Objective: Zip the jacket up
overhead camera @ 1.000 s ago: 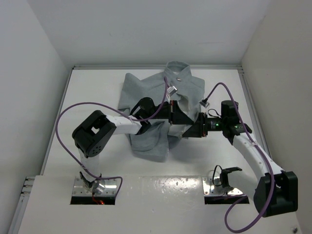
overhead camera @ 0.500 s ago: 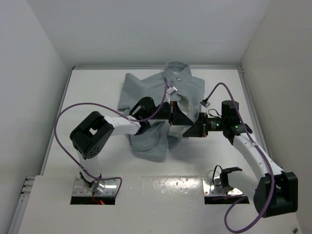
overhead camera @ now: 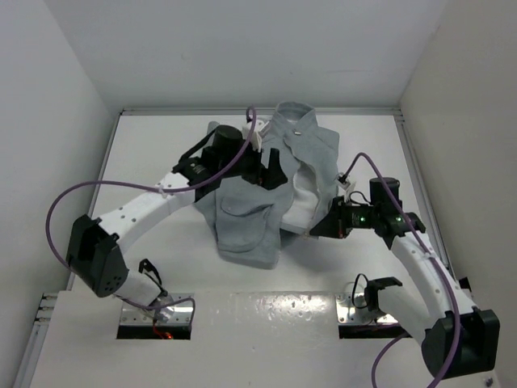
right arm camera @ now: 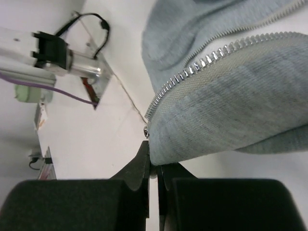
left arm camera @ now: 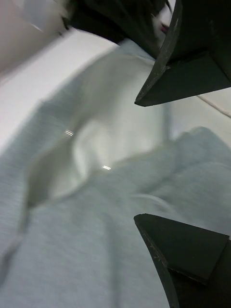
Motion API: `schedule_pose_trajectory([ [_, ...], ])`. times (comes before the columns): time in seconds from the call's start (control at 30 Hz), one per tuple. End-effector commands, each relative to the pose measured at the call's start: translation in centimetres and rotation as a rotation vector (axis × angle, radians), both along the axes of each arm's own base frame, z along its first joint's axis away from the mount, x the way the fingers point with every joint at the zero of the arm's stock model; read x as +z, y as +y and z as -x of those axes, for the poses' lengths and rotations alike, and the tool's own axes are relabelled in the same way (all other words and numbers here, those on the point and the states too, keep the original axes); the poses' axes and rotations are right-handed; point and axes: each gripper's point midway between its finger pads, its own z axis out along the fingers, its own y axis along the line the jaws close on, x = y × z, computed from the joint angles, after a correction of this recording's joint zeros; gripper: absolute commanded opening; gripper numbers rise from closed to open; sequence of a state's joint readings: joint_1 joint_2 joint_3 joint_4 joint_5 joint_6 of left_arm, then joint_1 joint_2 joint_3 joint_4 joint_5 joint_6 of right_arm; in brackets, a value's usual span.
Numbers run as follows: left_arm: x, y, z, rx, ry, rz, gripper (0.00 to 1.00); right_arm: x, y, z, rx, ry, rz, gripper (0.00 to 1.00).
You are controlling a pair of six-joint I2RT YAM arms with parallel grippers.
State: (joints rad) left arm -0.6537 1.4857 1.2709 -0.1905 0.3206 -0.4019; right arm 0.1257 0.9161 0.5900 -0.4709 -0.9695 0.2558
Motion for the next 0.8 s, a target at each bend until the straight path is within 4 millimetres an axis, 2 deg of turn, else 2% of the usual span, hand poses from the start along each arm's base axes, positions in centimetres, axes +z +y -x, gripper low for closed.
schedule_pose_trajectory([
  [0.0,-8.2,6.1,4.0,0.045,0.115,-0.367,1.00,-2.3,-0.9,0.2,-0.057,0.027,0.064,0.00],
  [0.1,-10.4,6.4,6.8,-0.017,0.245,-0.335,1.00,-4.2,-1.5,-0.2,-0.126,0.047,0.102,0.00],
  [0.17,-12.7,6.2,9.9,-0.067,0.351,-0.331,1.00,-7.1,-3.3,-1.1,-0.266,0.117,0.229,0.00],
  [0.2,-12.5,5.9,9.7,-0.053,0.356,-0.311,1.00,-7.1,-3.3,-1.1,-0.264,0.117,0.230,0.00],
  [0.23,-13.2,5.7,11.2,-0.058,0.389,-0.308,0.97,-8.1,-3.8,-1.2,-0.309,0.164,0.257,0.00],
  [0.3,-14.0,5.8,11.7,-0.025,0.390,-0.330,0.93,-8.8,-4.2,-1.5,-0.331,0.184,0.283,0.00],
  [0.33,-14.5,5.8,12.5,-0.025,0.397,-0.344,0.92,-8.7,-4.4,-1.9,-0.354,0.202,0.291,0.00],
  [0.43,-15.1,5.8,13.3,0.017,0.447,-0.362,0.85,-8.8,-4.6,-2.6,-0.369,0.216,0.304,0.00],
  [0.47,-14.7,5.3,13.6,0.024,0.455,-0.358,0.83,-8.4,-4.5,-3.0,-0.368,0.205,0.300,0.00],
  [0.5,-15.4,5.1,14.1,0.020,0.487,-0.387,0.78,-8.2,-4.4,-3.3,-0.371,0.202,0.302,0.00],
  [0.53,-14.7,4.2,14.2,0.009,0.495,-0.377,0.76,-8.1,-4.4,-3.6,-0.368,0.197,0.300,0.00],
  [0.6,-14.5,2.8,15.9,-0.040,0.543,-0.373,0.73,-7.7,-4.3,-4.1,-0.368,0.194,0.298,0.00],
  [0.7,-15.8,2.0,18.1,-0.055,0.649,-0.390,0.67,-7.4,-3.8,-4.5,-0.349,0.213,0.277,0.00],
  [0.77,-18.0,2.5,18.8,-0.040,0.720,-0.437,0.62,-7.4,-3.7,-4.9,-0.352,0.233,0.278,0.00],
])
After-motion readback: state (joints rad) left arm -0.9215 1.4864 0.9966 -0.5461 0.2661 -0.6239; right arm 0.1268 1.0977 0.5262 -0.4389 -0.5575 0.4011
